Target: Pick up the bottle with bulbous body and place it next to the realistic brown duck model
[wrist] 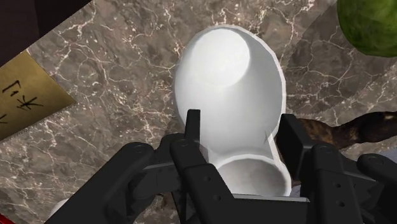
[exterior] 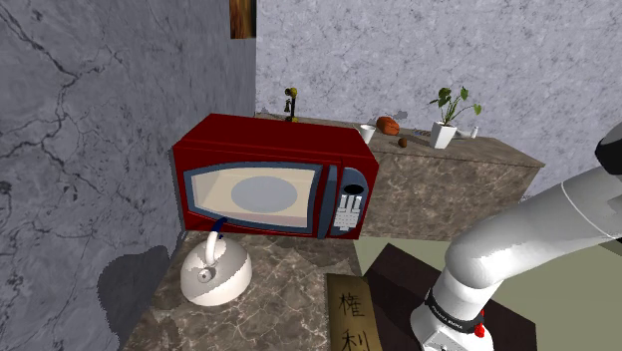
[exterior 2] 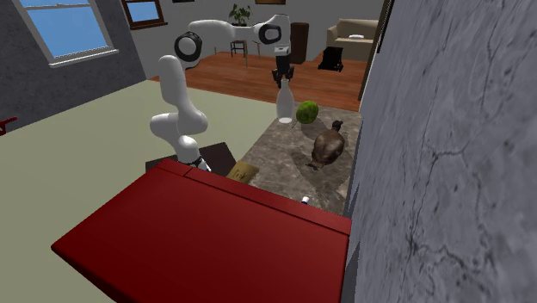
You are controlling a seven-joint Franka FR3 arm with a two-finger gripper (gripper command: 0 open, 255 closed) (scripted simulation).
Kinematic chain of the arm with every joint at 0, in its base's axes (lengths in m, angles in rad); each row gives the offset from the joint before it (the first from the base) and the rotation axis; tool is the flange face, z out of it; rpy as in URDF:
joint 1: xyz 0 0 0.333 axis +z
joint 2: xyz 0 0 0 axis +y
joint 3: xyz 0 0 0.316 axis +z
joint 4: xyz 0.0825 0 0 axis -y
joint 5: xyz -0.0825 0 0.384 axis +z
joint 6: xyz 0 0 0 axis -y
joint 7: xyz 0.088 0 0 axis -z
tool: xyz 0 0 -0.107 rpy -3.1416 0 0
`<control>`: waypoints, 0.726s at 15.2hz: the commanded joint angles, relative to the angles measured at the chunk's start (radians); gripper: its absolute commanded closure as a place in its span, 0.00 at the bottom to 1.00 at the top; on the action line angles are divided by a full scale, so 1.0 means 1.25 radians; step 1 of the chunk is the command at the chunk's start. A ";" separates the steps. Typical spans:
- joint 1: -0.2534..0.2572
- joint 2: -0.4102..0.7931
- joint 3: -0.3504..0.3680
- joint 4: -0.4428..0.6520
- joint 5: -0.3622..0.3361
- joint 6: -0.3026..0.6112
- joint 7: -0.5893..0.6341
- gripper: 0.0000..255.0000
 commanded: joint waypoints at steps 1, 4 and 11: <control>0.009 -0.001 -0.002 -0.024 0.002 0.022 -0.001 1.00; 0.019 -0.004 -0.001 -0.058 0.006 0.053 -0.003 1.00; 0.028 -0.017 0.010 -0.127 0.023 0.122 -0.010 1.00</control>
